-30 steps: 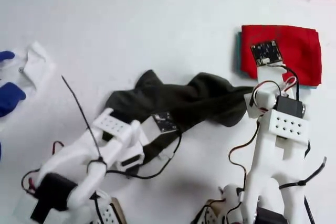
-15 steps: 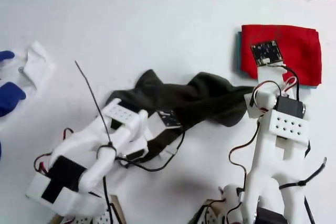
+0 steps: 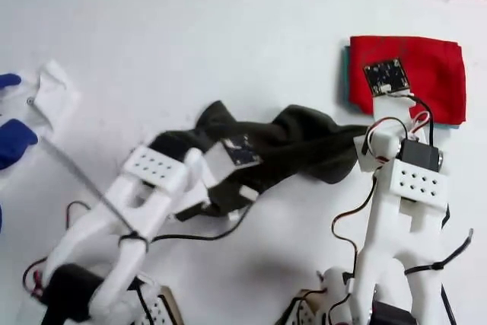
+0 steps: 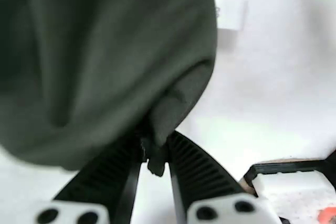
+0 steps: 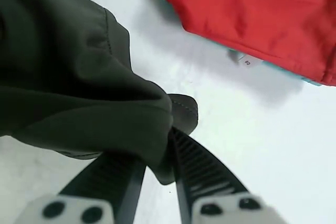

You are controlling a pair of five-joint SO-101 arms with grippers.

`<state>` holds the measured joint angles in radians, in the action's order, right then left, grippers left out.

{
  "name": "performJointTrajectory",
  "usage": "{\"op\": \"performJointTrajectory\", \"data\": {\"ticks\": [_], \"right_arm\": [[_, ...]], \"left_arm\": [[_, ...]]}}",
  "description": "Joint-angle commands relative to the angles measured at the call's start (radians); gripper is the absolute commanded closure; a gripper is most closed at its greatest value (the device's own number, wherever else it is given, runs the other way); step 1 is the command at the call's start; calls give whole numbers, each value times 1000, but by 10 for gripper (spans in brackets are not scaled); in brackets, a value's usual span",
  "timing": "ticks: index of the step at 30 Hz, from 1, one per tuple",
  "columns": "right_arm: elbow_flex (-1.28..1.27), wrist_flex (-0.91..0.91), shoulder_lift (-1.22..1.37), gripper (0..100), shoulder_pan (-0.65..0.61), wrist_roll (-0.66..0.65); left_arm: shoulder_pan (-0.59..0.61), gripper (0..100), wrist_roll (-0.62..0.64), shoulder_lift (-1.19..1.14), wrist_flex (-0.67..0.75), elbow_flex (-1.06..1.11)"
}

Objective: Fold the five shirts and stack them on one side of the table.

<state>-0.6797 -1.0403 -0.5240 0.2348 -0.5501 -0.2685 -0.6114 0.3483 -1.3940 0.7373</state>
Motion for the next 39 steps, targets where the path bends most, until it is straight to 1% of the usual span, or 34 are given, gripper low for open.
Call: {"op": "performJointTrajectory", "data": {"ticks": [1,4,8,10,12,16,21,24,27,29,30,32,34,36,37,39], "right_arm": [[12,-71,-35,980,-45,0],[11,-165,-33,980,-88,-3],[6,-205,-38,980,-133,-11],[-11,-211,-36,980,-162,-34],[-37,-216,-38,980,-189,-68],[-71,-262,-38,980,-216,-135],[-48,-406,-59,980,-217,-252],[-48,-489,-134,980,-216,-344],[-48,-499,-228,978,-211,-390],[-46,-495,-288,975,-211,-381],[-40,-495,-317,963,-208,-345],[-26,-498,-377,891,-202,-233],[-21,-495,-440,788,-205,-150],[-20,-487,-499,709,-216,-129],[-20,-481,-529,693,-231,-127],[-20,-476,-567,699,-255,-127]], "left_arm": [[110,974,0,107,-41,-33],[259,974,-18,147,-55,-33],[448,974,-121,160,-77,-33],[511,974,-138,155,-74,-28],[540,974,-138,155,-74,-27],[540,974,-138,155,-74,-24],[540,974,-138,155,-68,-27],[539,974,-138,155,-66,-30],[539,974,-138,155,-66,-30],[539,974,-138,155,-66,-27],[539,974,-137,155,-66,-25],[539,974,-135,155,-66,-25],[539,974,-133,155,-66,-25],[539,974,-133,155,-66,-25],[539,974,-133,155,-66,-25],[539,974,-133,155,-66,-25]]}}
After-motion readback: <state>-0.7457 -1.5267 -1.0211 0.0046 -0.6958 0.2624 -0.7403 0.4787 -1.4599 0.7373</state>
